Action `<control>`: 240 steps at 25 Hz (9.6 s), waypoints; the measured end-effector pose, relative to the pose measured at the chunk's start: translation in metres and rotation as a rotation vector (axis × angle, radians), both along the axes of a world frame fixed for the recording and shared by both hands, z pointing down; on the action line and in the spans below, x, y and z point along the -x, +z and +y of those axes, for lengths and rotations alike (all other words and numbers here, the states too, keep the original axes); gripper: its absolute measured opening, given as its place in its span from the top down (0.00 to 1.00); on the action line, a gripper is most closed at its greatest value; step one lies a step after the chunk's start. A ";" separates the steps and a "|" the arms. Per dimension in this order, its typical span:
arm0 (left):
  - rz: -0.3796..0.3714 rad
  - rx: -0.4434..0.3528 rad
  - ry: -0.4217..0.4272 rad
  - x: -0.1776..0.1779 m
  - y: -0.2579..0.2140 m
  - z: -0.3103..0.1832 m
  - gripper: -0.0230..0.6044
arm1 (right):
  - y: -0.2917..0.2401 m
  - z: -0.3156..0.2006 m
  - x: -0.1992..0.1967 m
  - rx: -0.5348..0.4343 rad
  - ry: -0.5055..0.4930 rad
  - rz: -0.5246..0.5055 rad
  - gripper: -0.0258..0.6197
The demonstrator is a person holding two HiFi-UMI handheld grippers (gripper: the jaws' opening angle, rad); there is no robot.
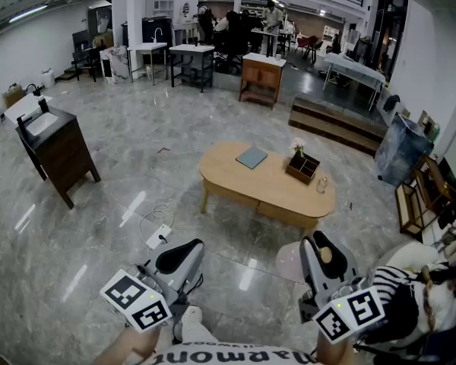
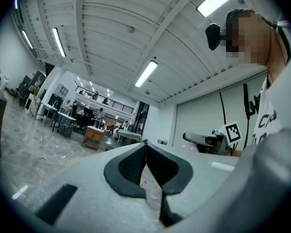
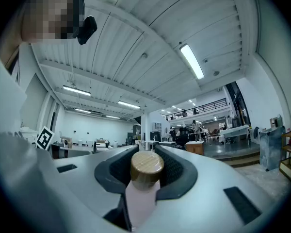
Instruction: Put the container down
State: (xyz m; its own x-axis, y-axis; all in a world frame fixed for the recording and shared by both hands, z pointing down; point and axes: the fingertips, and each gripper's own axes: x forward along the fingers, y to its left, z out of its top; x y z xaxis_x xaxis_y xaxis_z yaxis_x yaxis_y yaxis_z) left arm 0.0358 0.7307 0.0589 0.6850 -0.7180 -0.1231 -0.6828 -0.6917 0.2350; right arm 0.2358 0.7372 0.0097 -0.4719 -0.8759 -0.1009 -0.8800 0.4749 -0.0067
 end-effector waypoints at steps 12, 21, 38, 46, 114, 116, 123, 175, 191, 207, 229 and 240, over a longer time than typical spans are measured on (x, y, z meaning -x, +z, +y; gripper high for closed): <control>-0.006 -0.011 -0.019 0.016 -0.009 -0.021 0.94 | -0.008 -0.026 0.010 -0.008 0.001 -0.001 0.80; 0.014 -0.034 -0.001 0.051 -0.023 -0.082 0.94 | -0.019 -0.084 0.041 0.003 0.012 -0.030 0.80; 0.013 -0.042 -0.010 0.154 -0.029 -0.199 0.94 | -0.007 -0.196 0.117 0.027 0.088 -0.067 0.80; 0.037 0.045 -0.027 0.153 0.009 -0.249 0.94 | 0.028 -0.243 0.106 0.110 0.115 -0.056 0.80; -0.002 -0.019 0.106 0.116 -0.020 -0.885 0.94 | 0.032 -0.860 0.082 0.115 0.175 -0.070 0.80; 0.020 -0.001 0.133 0.122 -0.014 -0.899 0.94 | 0.039 -0.875 0.093 0.136 0.179 -0.082 0.80; -0.012 0.058 0.202 0.132 0.019 -0.947 0.94 | 0.078 -0.917 0.118 0.200 0.213 -0.105 0.81; -0.061 0.720 0.135 0.060 0.499 -0.939 0.94 | 0.559 -0.986 0.169 0.773 0.086 -0.051 0.81; -0.054 0.760 0.130 0.058 0.524 -0.934 0.94 | 0.577 -0.981 0.181 0.748 0.072 0.059 0.81; -0.030 0.739 0.098 0.055 0.514 -0.932 0.94 | 0.582 -0.971 0.194 0.690 0.085 0.175 0.81; -0.011 0.716 -0.023 0.107 0.443 -0.900 0.94 | 0.603 -0.962 0.203 0.672 0.025 0.324 0.81; -0.061 0.513 -0.126 0.127 0.292 -0.909 0.94 | 0.544 -0.940 0.200 0.787 -0.165 0.350 0.58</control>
State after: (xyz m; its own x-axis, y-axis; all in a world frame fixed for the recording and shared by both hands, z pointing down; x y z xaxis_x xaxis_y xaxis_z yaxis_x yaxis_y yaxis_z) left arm -0.0913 -0.1783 0.3509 0.5842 -0.7529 0.3030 -0.7764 -0.4096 0.4790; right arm 0.0357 -0.2030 0.5534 -0.4897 -0.5478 0.6783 -0.8131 0.5677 -0.1286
